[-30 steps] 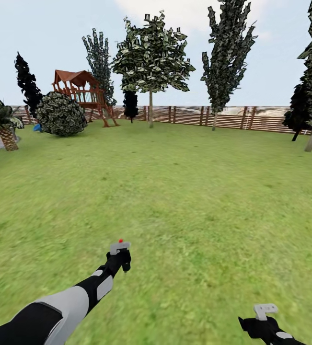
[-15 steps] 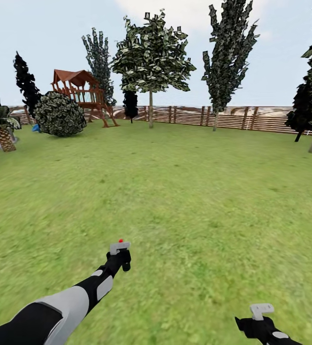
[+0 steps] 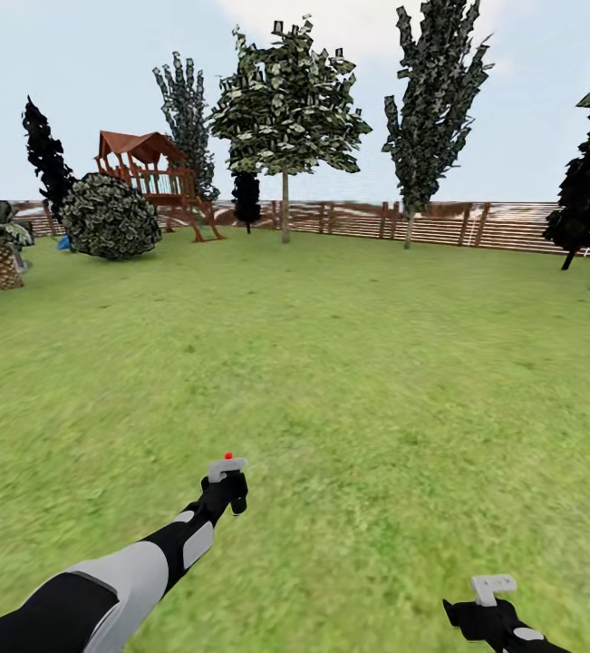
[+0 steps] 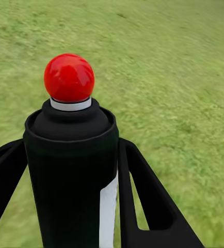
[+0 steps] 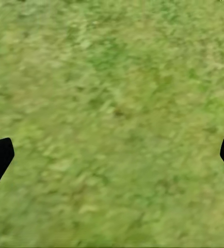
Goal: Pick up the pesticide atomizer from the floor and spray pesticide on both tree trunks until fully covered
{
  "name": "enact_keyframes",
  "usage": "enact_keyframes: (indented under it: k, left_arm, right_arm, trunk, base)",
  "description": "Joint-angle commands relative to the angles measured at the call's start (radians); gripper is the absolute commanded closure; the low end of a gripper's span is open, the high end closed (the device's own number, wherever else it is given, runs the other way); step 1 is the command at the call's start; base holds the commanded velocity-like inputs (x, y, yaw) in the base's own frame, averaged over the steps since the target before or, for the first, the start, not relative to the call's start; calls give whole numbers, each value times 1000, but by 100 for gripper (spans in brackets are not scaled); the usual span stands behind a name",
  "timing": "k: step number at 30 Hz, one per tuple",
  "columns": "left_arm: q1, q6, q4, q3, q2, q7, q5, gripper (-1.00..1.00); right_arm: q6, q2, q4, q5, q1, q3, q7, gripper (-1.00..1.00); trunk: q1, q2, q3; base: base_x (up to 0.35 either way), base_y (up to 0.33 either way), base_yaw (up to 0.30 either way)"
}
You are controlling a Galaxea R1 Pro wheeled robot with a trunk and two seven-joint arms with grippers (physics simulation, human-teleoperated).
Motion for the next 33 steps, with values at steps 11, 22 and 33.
enact_keyframes:
  k: [11,22,33]
  left_arm:
    - [0,0,0,0,-1,0,0,100]
    - [0,0,0,0,-4,0,0,100]
    - [0,0,0,0,-11,0,0,100]
  right_arm:
    - [0,1,0,0,0,0,0,-100]
    - [-1,17,0,0,0,0,0,-100]
    - [-1,32,1,2,0,0,0,-100]
  trunk:
    - [0,0,0]
    - [0,0,0]
    - [0,0,0]
  base:
    - [350,0,-2]
    - [350,0,14]
    - [350,0,0]
